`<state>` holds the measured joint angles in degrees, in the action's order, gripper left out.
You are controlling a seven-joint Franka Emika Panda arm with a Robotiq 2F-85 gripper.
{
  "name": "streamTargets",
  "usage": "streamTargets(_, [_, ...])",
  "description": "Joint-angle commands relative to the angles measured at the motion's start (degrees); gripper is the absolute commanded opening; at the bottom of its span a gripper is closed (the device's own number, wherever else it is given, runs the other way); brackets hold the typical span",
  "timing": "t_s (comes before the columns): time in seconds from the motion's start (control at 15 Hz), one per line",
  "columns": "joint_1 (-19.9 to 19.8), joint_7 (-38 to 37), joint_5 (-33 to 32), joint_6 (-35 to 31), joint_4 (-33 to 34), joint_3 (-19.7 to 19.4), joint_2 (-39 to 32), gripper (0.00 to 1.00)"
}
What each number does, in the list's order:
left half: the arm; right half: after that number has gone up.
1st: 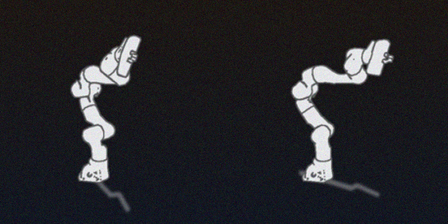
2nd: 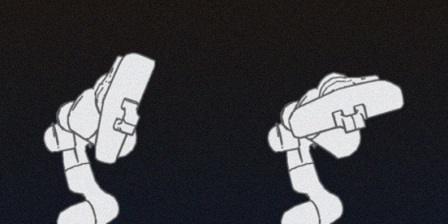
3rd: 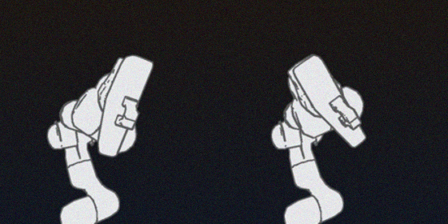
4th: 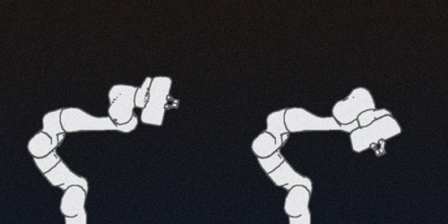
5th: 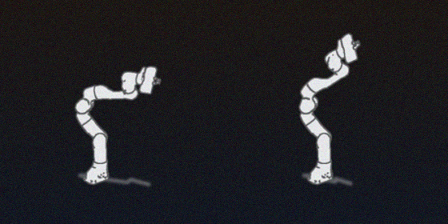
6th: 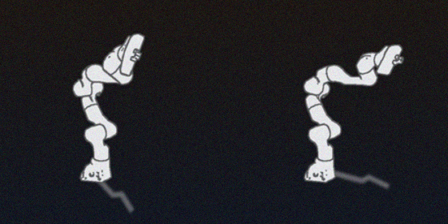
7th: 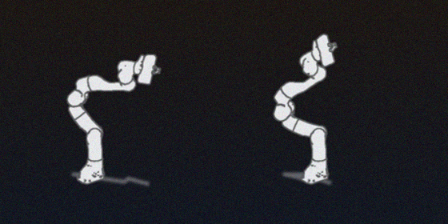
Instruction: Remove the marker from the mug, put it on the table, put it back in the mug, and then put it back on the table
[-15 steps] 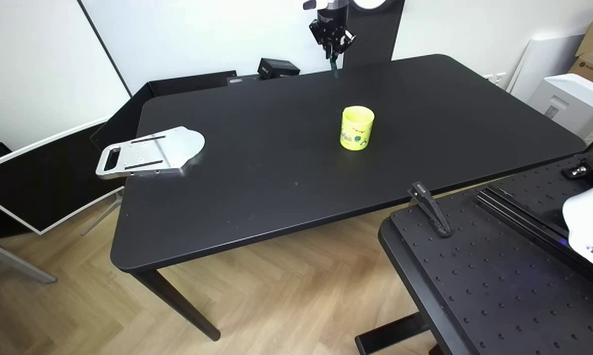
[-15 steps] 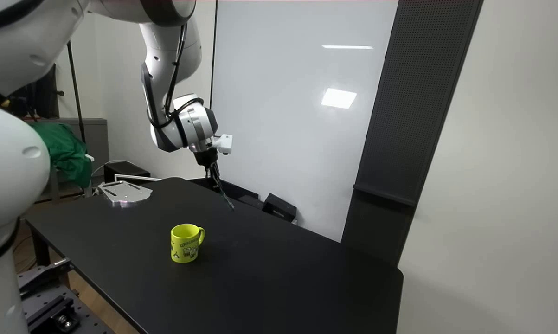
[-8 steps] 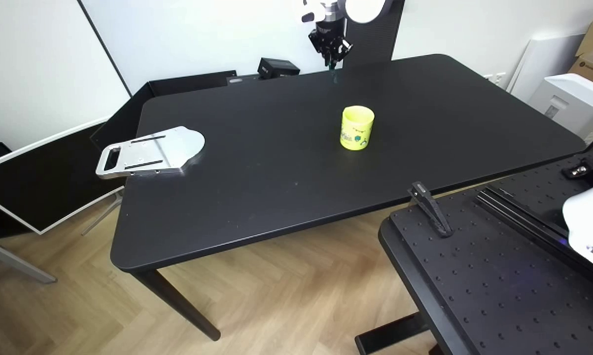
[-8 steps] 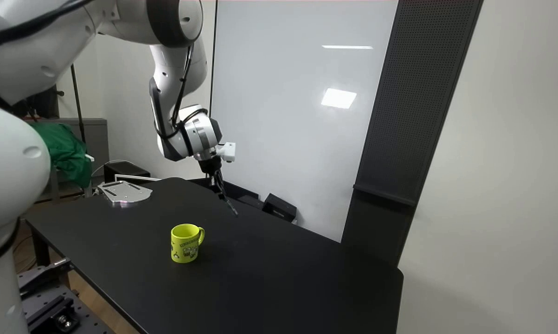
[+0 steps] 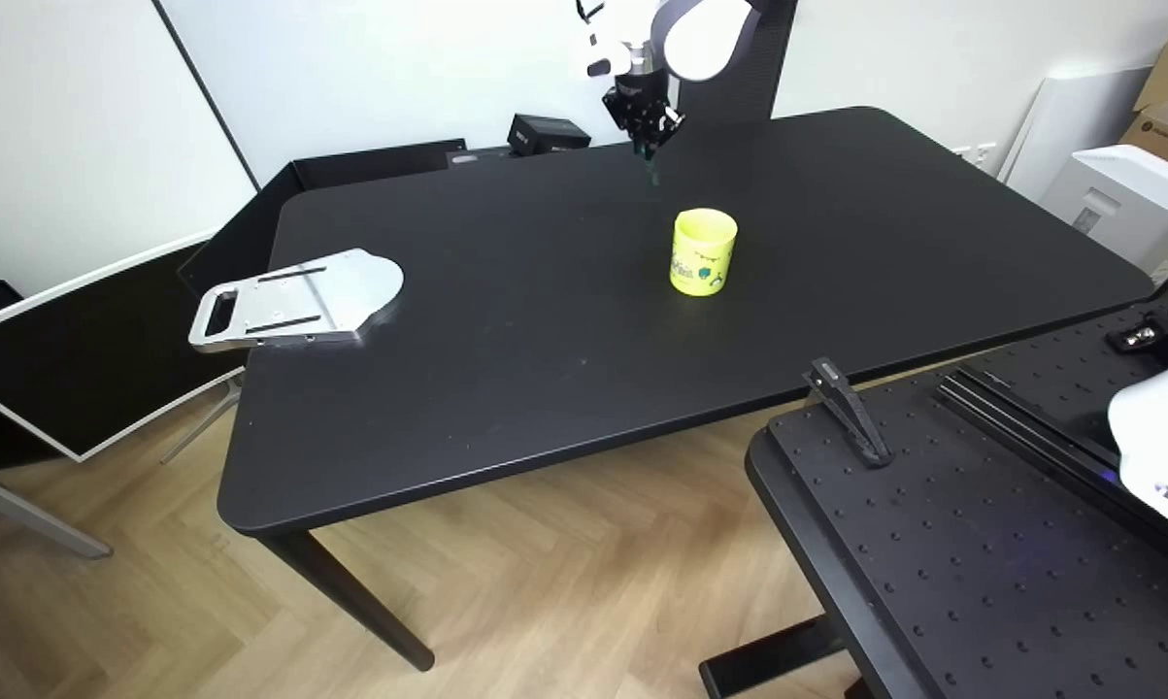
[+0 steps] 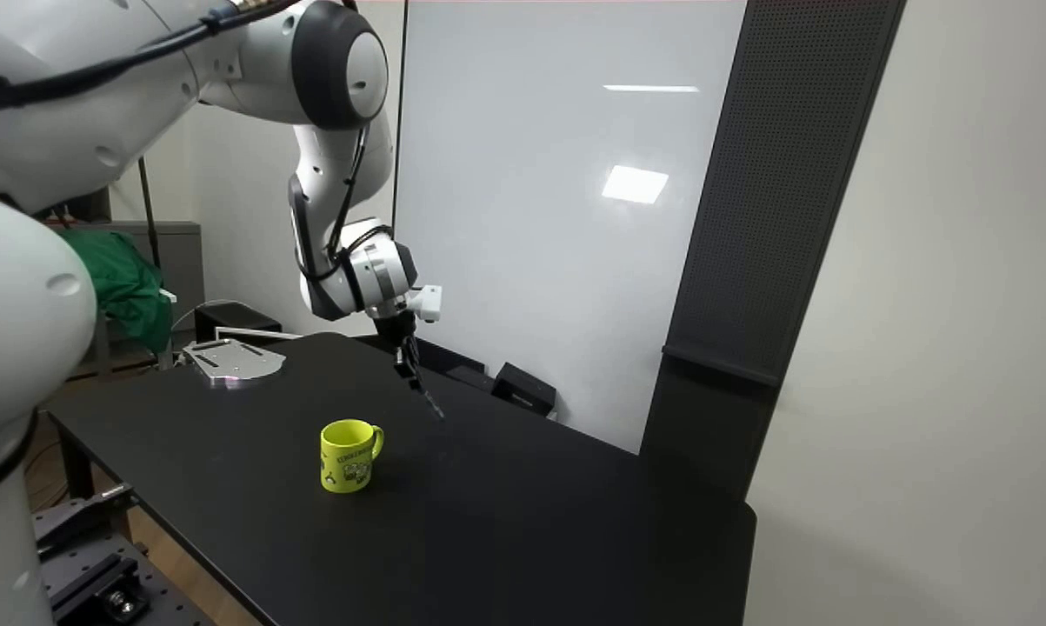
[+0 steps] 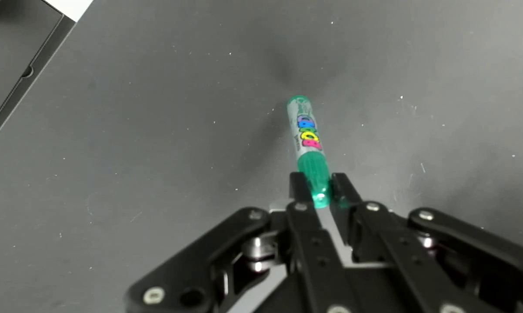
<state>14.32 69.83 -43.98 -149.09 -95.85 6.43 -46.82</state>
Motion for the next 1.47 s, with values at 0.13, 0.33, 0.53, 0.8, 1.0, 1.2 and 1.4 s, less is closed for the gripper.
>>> streamTargets(0.13, [0.4,-0.9,1.4,1.7,5.1,0.5,-4.4,0.05])
streamTargets(0.33, [0.0,-0.5,3.0,1.7,6.3,1.0,-6.0,0.05])
streamTargets(0.53, [-0.4,-0.4,4.2,1.0,7.3,0.5,-7.2,0.05])
streamTargets(0.8, [-2.0,1.3,7.6,1.2,8.8,1.5,-9.4,0.05])
streamTargets(1.0, [-3.4,3.6,11.6,1.5,10.0,2.5,-11.2,0.05])
streamTargets(1.2, [-3.3,4.8,14.7,1.7,11.2,2.4,-12.4,0.05])
streamTargets(1.4, [-3.0,5.4,16.7,1.9,12.1,1.9,-13.1,0.1])
